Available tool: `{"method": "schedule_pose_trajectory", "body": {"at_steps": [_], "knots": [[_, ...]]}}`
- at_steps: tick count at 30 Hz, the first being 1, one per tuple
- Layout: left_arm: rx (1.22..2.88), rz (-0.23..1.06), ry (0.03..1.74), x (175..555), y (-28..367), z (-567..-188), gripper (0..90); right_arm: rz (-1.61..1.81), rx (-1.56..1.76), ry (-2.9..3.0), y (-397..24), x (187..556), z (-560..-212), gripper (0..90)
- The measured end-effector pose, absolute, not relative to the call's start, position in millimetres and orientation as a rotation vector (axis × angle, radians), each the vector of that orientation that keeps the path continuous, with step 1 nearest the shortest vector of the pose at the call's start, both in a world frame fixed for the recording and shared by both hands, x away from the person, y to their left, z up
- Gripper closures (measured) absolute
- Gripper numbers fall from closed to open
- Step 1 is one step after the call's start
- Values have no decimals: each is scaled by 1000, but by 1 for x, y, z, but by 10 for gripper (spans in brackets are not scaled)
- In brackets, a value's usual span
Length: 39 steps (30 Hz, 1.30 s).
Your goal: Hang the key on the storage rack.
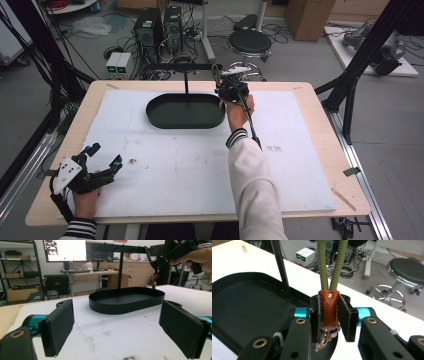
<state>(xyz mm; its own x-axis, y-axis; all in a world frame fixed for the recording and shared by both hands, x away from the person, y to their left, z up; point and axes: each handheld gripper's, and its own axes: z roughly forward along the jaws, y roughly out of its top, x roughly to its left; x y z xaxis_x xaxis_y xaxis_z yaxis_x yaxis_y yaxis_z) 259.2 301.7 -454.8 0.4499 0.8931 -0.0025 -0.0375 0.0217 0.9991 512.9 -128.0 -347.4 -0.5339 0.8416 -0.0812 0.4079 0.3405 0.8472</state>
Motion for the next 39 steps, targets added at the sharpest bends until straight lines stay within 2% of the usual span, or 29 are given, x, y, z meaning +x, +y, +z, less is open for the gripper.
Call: {"method": "schedule_pose_trajectory", "body": {"at_steps": [13, 15, 16, 19, 20, 21, 30, 34, 39], "knots": [[1354, 873, 837, 259, 301, -455, 133, 1164, 1137, 2097, -130, 520, -356, 728], [1354, 874, 837, 259, 301, -455, 133, 1175, 1136, 2106, -132, 520, -356, 705], [1354, 875, 834, 259, 301, -455, 133, 1199, 1143, 2114, -133, 521, -357, 662], [1355, 876, 834, 259, 301, -455, 133, 1193, 1222, 2082, -135, 524, -361, 177], [1354, 874, 835, 259, 301, -455, 133, 1167, 1235, 2080, -136, 524, -362, 68], [1353, 874, 837, 259, 301, -455, 133, 1138, 1246, 2072, -137, 525, -364, 5], [1355, 876, 835, 259, 301, -455, 133, 1249, 1080, 2160, -158, 503, -332, 3], [1356, 876, 834, 259, 301, -455, 133, 1323, 948, 2170, -174, 474, -321, 3], [1358, 879, 833, 259, 301, -455, 133, 1375, 814, 2202, -217, 427, -320, 3]]}}
